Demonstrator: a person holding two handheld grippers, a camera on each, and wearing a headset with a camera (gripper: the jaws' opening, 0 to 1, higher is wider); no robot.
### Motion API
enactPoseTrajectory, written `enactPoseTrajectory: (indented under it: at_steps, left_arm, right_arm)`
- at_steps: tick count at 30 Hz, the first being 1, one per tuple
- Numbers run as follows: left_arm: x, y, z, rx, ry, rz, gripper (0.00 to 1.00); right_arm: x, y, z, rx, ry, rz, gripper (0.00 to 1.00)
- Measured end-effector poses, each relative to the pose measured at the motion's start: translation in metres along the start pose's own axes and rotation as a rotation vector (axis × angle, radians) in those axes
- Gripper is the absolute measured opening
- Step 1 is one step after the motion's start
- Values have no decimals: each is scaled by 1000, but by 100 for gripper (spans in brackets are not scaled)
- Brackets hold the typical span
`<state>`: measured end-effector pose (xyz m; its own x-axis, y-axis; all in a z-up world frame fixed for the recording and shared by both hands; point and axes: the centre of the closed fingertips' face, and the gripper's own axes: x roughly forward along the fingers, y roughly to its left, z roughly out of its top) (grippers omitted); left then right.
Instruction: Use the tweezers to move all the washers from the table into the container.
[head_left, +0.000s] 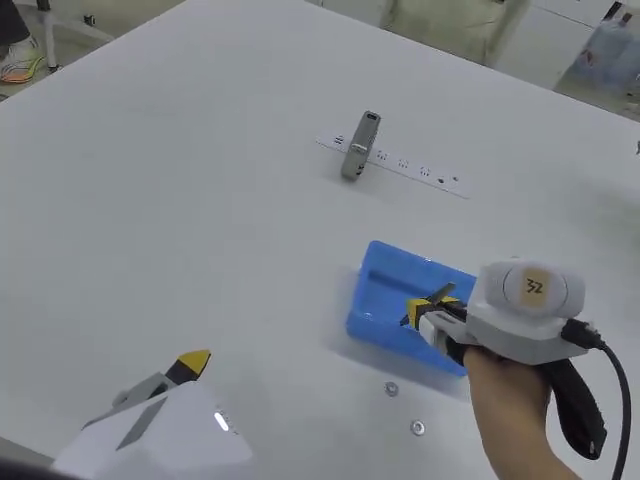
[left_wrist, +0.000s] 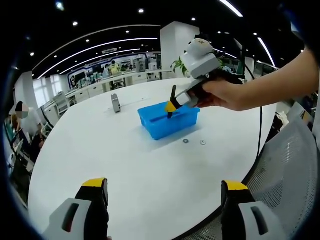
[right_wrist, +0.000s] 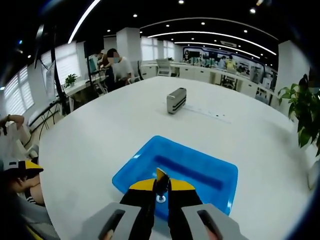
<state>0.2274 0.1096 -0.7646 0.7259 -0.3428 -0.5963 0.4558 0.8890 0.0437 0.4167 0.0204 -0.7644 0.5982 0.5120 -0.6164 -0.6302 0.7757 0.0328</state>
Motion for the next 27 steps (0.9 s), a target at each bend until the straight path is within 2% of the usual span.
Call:
enactPoseTrajectory:
  at_steps: [6, 16, 22, 27]
  left_arm:
    - [0, -1, 0, 4, -2, -3, 96]
    - [0, -2, 0, 9, 3, -8, 96]
    - [0, -1, -1, 6, 3, -3, 96]
    - [0, -2, 0, 4, 3, -5, 96]
  right_arm:
    - [-19, 7, 14, 6, -40, 24, 5]
    - [-57, 18, 23, -8, -84, 65, 5]
    - [-69, 23, 19, -1, -82, 77, 5]
    - [-74, 27, 5, -9, -62, 75, 5]
